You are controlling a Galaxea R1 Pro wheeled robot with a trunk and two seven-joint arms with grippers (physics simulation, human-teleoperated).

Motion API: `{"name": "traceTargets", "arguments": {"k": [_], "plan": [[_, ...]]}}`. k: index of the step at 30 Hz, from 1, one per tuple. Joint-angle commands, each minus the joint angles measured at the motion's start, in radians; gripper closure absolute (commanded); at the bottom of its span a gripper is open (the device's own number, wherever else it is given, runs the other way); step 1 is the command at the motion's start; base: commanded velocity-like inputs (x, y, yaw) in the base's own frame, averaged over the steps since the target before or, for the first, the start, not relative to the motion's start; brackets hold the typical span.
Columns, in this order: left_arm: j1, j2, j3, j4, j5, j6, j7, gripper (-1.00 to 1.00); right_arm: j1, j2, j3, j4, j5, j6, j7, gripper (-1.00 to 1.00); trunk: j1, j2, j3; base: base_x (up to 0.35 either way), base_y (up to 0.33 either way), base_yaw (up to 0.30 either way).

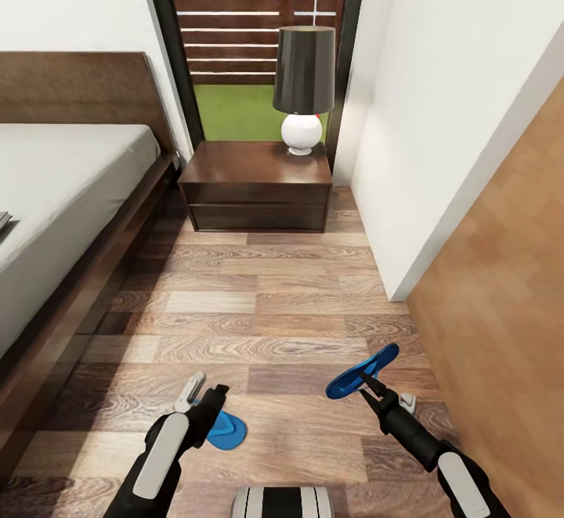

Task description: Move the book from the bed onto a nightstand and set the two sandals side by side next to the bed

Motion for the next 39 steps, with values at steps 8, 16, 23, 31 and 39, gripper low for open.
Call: {"name": "traceTargets", "arguments": {"k": [8,16,23,31,39], "plan": [[0.0,0.0,0.003,-0.001,0.007,0.004,0.004,-1.0,0.0,0.0,-0.001,0.0,-0.005,0.008,-0.001,1.0,0.003,-0.002,-0.032,0.0,0.0,0.0],[0.0,0.0,0.002,-0.001,0.006,0.003,0.004,-1.0,0.0,0.0,-0.001,0.0,-0.006,0.008,-0.001,1.0,0.007,-0.004,-0.063,0.0,0.0,0.0],[0.0,-0.001,0.0,-0.001,0.004,0.003,0.004,-1.0,0.0,0.0,-0.001,0.0,-0.006,0.008,-0.001,1.0,0.01,-0.006,-0.09,0.0,0.0,0.0],[0.0,0.0,0.0,-0.002,0.003,0.004,0.004,-1.0,0.0,0.0,-0.002,0.0,-0.006,0.008,-0.001,1.0,0.012,-0.007,-0.105,0.0,0.0,0.0],[0.0,0.023,-0.001,-0.002,0.006,0.024,-0.001,-1.0,0.0,0.0,-0.002,0.0,-0.006,0.007,-0.001,1.0,0.012,-0.007,-0.105,0.017,0.0,0.0]]}}
